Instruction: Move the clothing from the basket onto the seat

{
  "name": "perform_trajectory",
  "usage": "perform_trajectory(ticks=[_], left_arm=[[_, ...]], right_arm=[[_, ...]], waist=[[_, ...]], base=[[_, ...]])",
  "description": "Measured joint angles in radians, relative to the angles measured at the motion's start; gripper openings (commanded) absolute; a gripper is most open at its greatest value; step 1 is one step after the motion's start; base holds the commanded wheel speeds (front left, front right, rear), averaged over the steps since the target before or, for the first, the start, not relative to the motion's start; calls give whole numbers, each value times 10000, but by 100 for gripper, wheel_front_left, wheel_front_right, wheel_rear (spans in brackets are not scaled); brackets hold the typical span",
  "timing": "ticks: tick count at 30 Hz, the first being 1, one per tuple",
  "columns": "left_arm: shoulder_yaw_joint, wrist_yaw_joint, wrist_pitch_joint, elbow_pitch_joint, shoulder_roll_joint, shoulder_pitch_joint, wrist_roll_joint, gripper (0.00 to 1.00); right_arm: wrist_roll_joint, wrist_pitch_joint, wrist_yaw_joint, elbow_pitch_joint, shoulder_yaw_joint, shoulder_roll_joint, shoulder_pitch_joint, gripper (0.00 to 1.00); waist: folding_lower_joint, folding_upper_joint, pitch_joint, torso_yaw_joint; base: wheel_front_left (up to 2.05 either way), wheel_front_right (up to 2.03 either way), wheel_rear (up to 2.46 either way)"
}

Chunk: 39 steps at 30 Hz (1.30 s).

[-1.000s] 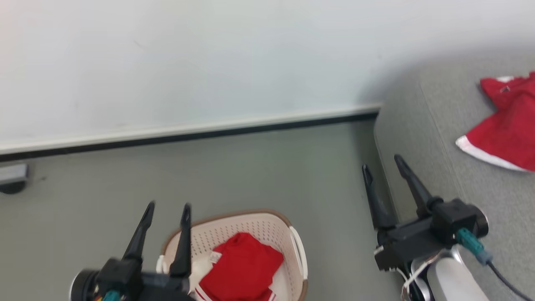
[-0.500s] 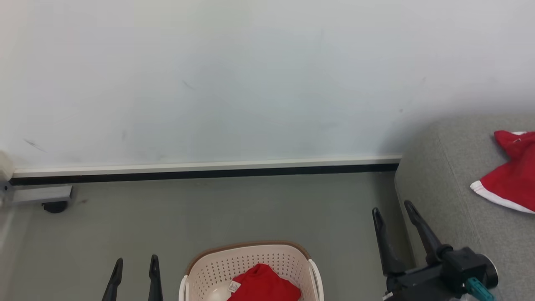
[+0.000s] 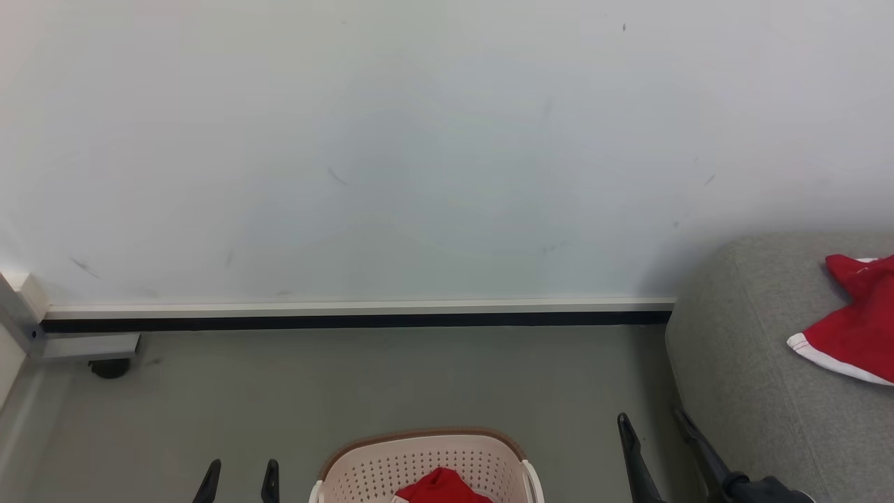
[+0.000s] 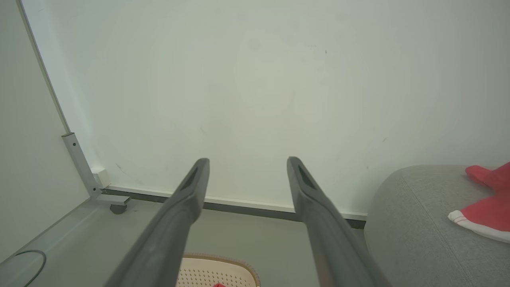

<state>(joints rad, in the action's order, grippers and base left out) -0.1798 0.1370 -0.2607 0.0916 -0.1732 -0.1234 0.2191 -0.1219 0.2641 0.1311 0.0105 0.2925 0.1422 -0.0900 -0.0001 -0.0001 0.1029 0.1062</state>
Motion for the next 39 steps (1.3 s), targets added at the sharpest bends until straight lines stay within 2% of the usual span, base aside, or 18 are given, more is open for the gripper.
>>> perform_trajectory(ticks=[12, 30, 39], left_arm=[[663, -901, -2, -272, 591, -6, -579, 100], [1114, -1442, 0, -295, 1049, -153, -974, 100], [980, -1783, -2, -961, 1137, -60, -980, 100]], right_arm=[[4, 0, 0, 6, 12, -46, -21, 100], [-13, 0, 0, 19, 46, -40, -23, 100], [-113, 0, 0, -38, 58, -44, 86, 100]], waist=[[0, 1, 34, -32], [1, 1, -27, -37], [2, 1, -317, -88]], base=[[0, 0, 0], [0, 0, 0], [0, 0, 0]])
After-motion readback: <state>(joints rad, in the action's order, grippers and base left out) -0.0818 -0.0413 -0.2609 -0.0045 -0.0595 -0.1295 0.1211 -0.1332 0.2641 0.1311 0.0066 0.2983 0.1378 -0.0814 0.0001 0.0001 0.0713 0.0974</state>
